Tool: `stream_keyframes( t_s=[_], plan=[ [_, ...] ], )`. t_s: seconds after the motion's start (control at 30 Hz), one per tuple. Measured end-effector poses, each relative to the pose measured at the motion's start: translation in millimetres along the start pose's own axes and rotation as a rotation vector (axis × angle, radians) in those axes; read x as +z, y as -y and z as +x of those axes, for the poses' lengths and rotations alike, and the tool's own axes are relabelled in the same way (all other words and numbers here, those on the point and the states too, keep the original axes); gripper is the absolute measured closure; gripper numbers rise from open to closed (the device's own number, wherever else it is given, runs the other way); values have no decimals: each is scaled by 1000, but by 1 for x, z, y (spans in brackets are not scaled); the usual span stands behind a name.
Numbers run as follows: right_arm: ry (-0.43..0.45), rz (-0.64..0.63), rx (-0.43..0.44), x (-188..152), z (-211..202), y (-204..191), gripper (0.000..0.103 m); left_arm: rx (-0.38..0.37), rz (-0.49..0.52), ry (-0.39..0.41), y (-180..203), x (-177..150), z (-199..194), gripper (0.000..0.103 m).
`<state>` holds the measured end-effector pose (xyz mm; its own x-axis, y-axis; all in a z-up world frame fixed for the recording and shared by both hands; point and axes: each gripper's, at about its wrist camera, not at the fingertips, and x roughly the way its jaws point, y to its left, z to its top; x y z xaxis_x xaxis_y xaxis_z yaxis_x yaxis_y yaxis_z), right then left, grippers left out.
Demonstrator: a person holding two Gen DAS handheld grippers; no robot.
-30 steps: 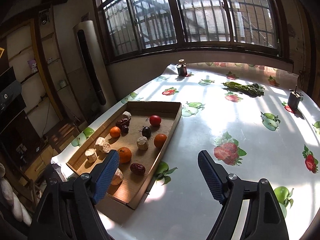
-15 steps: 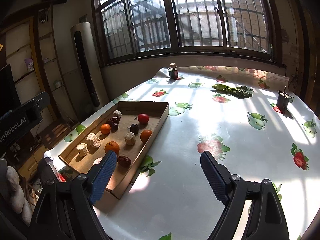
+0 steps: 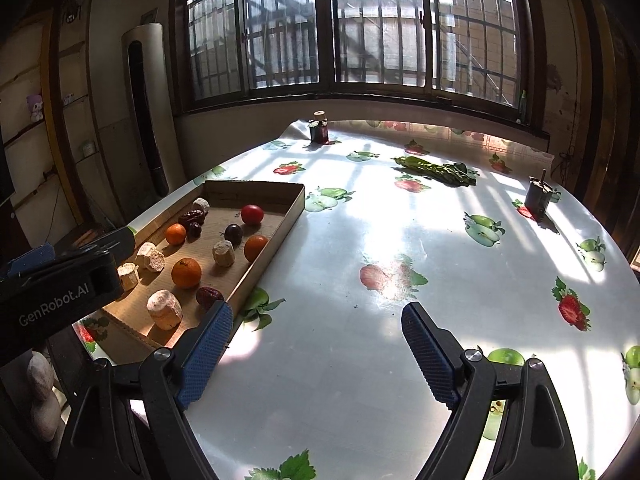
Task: Organize fruits
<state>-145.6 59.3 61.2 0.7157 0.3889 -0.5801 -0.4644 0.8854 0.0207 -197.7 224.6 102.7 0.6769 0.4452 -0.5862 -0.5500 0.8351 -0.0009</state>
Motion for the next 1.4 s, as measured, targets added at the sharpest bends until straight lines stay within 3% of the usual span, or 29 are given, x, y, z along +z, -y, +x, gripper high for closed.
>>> stream_keyframes(
  t_s=[0.93, 1.4],
  plan=[
    [-66, -67, -24, -2, 22, -28, 13, -71, -15, -79, -14, -5, 27, 0],
    [-71, -101, 9, 3, 28, -41, 13, -55, -16, -70, -16, -5, 30, 0]
  ],
)
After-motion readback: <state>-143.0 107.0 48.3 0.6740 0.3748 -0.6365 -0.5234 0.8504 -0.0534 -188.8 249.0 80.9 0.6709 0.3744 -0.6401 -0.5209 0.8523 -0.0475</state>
